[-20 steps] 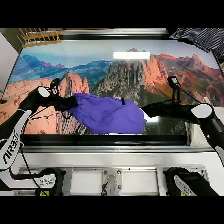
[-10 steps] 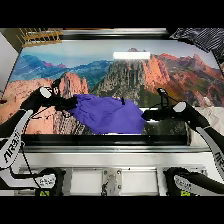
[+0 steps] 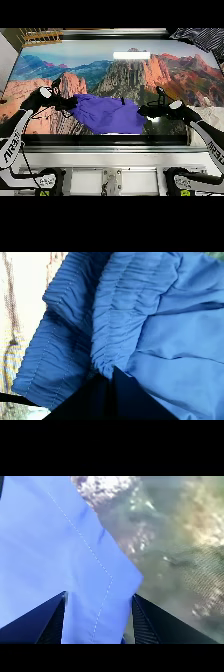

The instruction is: Fold the clothes and pants, and hang the long-sleeved shirts on hangers.

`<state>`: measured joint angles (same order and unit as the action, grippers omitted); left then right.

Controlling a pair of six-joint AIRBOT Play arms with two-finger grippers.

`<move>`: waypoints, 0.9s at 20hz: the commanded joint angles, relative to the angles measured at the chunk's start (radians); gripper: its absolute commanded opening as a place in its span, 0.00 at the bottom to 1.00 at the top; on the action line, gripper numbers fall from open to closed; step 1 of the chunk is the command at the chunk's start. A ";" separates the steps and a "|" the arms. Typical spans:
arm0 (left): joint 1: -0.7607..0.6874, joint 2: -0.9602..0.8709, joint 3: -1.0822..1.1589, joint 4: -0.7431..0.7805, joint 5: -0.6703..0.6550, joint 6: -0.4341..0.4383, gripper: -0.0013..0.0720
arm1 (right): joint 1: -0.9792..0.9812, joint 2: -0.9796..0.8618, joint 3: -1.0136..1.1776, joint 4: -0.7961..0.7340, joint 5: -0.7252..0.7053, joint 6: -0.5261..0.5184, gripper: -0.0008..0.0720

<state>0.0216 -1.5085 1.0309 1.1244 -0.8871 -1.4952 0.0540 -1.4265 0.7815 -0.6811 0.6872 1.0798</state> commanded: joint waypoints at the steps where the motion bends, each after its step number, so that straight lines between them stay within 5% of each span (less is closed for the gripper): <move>1: 0.001 -0.001 0.000 -0.001 -0.006 -0.004 0.03 | 0.004 -0.032 0.002 0.039 -0.007 -0.022 0.60; 2: 0.001 -0.001 0.000 -0.001 -0.007 -0.004 0.03 | 0.004 -0.039 0.002 0.039 -0.007 -0.021 0.59; 5: 0.001 0.009 0.000 -0.001 -0.006 -0.005 0.03 | 0.004 -0.035 0.010 0.039 -0.010 -0.046 0.05; 18: -0.040 0.701 0.411 0.002 -0.080 -0.004 0.03 | -0.073 0.563 0.601 -0.087 0.121 -0.063 0.02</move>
<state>0.0132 -0.9649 1.3792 1.1255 -0.9565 -1.5005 -0.0128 -0.9962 1.2861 -0.7578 0.7937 1.0203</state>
